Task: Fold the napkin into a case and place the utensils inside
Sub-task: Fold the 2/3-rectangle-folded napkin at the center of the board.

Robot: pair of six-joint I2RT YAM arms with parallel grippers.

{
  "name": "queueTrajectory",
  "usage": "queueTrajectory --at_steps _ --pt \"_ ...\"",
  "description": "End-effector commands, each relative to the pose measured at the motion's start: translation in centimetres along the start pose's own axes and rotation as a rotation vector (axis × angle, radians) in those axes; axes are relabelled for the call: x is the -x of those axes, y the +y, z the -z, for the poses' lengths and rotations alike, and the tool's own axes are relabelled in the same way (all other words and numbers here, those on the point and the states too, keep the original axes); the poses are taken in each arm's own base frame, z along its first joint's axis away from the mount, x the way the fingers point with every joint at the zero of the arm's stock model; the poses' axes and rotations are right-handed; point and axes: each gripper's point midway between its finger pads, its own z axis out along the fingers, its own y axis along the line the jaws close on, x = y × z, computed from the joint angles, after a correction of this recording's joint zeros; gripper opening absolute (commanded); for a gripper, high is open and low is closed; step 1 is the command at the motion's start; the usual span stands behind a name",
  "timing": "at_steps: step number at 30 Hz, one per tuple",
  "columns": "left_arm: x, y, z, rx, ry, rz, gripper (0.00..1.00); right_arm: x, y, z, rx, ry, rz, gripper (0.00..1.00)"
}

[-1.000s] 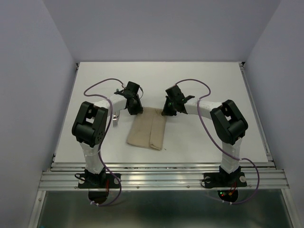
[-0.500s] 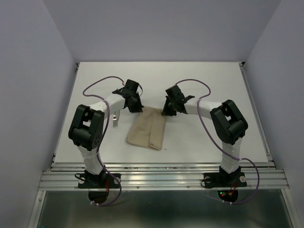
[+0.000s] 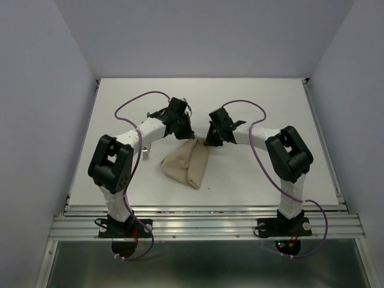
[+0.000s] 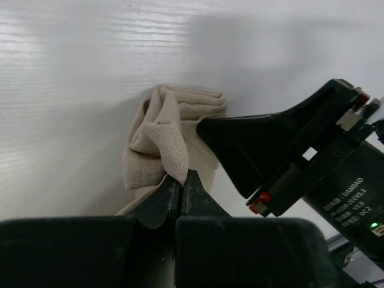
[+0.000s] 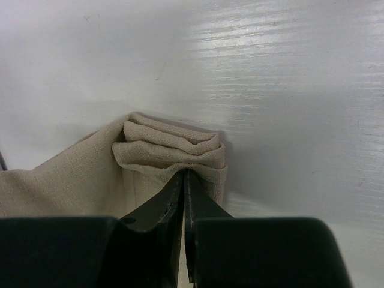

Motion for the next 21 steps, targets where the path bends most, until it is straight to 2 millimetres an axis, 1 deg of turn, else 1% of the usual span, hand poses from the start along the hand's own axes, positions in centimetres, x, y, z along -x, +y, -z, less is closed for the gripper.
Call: queueTrajectory --at_steps 1,2,3,4,9,16,21 --pt "0.5 -3.3 -0.4 -0.054 -0.005 -0.024 0.00 -1.7 -2.3 -0.9 -0.098 0.052 0.007 0.09" --pt "0.5 -4.0 -0.4 -0.058 -0.006 -0.034 0.00 -1.8 -2.3 -0.8 -0.098 0.052 0.007 0.09" --pt "0.2 -4.1 -0.9 -0.050 0.003 -0.038 0.00 -1.8 -2.3 -0.9 -0.098 0.052 0.005 0.09" --pt "0.3 -4.3 -1.0 -0.049 0.003 -0.041 0.00 -1.8 -2.3 -0.9 -0.099 0.053 0.004 0.09" --pt "-0.5 -4.6 -2.2 -0.038 0.028 -0.048 0.00 -1.9 -2.5 -0.8 -0.102 0.054 0.001 0.09" --pt "-1.9 -3.6 -4.2 -0.006 0.069 -0.046 0.00 -2.0 -2.5 -0.8 -0.097 0.055 -0.002 0.09" --pt "-2.8 -3.3 -5.4 0.000 0.094 -0.049 0.00 -2.0 -2.5 -0.6 -0.095 0.050 -0.006 0.09"
